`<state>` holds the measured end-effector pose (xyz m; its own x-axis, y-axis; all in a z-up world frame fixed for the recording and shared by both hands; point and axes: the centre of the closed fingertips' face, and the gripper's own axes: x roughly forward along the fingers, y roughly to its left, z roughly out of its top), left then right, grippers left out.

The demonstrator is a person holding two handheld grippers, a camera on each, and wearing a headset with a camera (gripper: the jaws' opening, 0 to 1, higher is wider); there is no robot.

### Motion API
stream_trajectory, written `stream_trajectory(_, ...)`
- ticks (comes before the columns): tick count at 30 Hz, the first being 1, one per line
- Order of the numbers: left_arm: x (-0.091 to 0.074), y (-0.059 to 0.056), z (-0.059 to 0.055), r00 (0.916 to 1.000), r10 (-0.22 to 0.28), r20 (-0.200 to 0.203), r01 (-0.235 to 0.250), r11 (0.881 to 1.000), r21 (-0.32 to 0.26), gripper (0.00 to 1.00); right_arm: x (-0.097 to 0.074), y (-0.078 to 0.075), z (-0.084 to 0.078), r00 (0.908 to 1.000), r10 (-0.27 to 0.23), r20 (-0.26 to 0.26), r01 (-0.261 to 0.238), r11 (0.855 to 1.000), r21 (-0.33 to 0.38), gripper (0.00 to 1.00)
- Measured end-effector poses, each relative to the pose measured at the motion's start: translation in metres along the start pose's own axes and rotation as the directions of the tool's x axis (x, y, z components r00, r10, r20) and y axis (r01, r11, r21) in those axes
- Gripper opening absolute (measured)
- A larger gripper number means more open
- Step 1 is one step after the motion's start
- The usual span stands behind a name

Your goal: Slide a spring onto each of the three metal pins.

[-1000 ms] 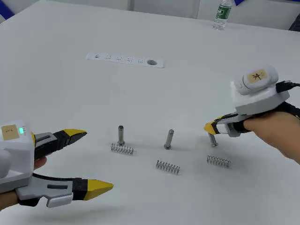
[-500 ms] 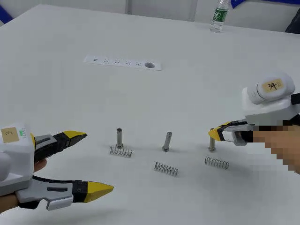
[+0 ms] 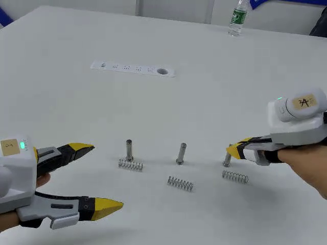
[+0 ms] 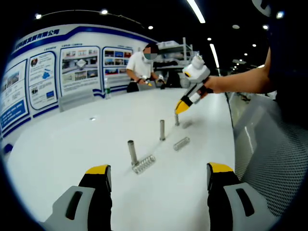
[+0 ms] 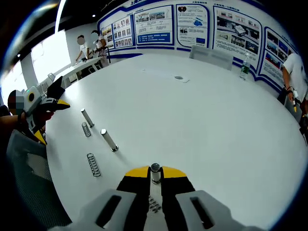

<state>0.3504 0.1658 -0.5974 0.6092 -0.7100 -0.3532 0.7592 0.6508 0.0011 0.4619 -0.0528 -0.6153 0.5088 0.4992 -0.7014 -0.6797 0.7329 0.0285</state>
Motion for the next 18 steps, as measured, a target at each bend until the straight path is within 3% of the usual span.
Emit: stream_trajectory(18,0.0008,0.0006,0.0009,1.0,-0.003,0.006,0.004,1.0,-0.004,0.83,-0.0073,0.0011,0.0034,0.9998,-0.001,0.018,0.002,0.999,-0.033,0.13)
